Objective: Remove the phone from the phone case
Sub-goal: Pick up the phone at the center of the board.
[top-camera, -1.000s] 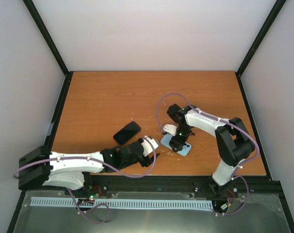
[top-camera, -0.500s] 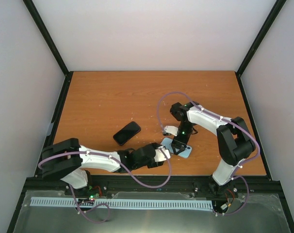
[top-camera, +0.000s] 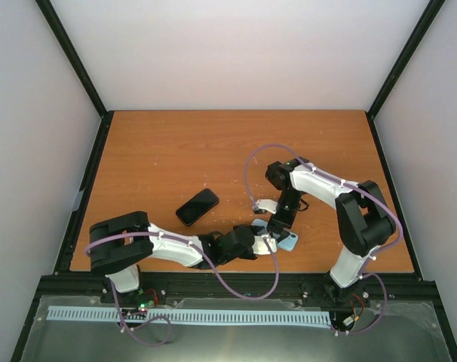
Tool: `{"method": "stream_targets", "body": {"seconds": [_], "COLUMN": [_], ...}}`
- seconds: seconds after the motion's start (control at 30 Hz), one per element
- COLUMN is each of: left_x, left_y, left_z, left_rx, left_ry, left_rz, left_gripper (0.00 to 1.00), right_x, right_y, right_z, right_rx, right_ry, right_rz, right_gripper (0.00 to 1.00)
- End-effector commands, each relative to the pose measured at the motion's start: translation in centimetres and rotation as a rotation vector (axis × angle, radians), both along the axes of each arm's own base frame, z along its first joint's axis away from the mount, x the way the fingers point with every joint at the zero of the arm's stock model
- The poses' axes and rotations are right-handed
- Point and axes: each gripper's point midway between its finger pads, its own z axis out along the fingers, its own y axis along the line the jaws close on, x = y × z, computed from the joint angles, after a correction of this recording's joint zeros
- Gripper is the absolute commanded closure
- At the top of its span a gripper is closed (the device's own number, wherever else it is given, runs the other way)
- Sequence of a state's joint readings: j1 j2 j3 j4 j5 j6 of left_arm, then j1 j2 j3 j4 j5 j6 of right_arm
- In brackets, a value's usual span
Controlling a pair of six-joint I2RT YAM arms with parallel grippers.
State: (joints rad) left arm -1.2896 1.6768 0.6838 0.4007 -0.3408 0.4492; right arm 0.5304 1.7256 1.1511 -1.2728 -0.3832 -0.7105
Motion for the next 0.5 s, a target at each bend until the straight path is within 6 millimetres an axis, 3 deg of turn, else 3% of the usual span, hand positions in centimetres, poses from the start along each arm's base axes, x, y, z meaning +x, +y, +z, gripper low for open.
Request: {"method": "stream_targets", "body": {"seconds": [0.0,0.33,0.4,0.47], "left_x": [0.8,0.2,0.1,-0.1], "left_y": [-1.5,-1.8,-1.8,-1.8], "left_z": [2.9,3.0,3.2,3.7], "left_rx": [-0.067,-0.064,-0.079,-0.111], "left_ry": [-0.131,-0.147,-0.132,-0.1], "left_rz": [0.002,0.011,0.02,0.029], "left_gripper": [0.62,0.87,0.89,0.9], "right_x": [-1.3,-1.1,-1.0,-0.8], "right_y": [0.8,1.1,1.2,1.4], "right_z": [1.0,1.0,1.3,1.9], "right_rx": [0.047,0.054,0.062,0.078], "right_ry": [0.094,0.088,0.084,0.071], "right_rz": [0.0,-0.028,-0.028,-0.021], "right_gripper": [0.69,0.68,0.64,0.52]}}
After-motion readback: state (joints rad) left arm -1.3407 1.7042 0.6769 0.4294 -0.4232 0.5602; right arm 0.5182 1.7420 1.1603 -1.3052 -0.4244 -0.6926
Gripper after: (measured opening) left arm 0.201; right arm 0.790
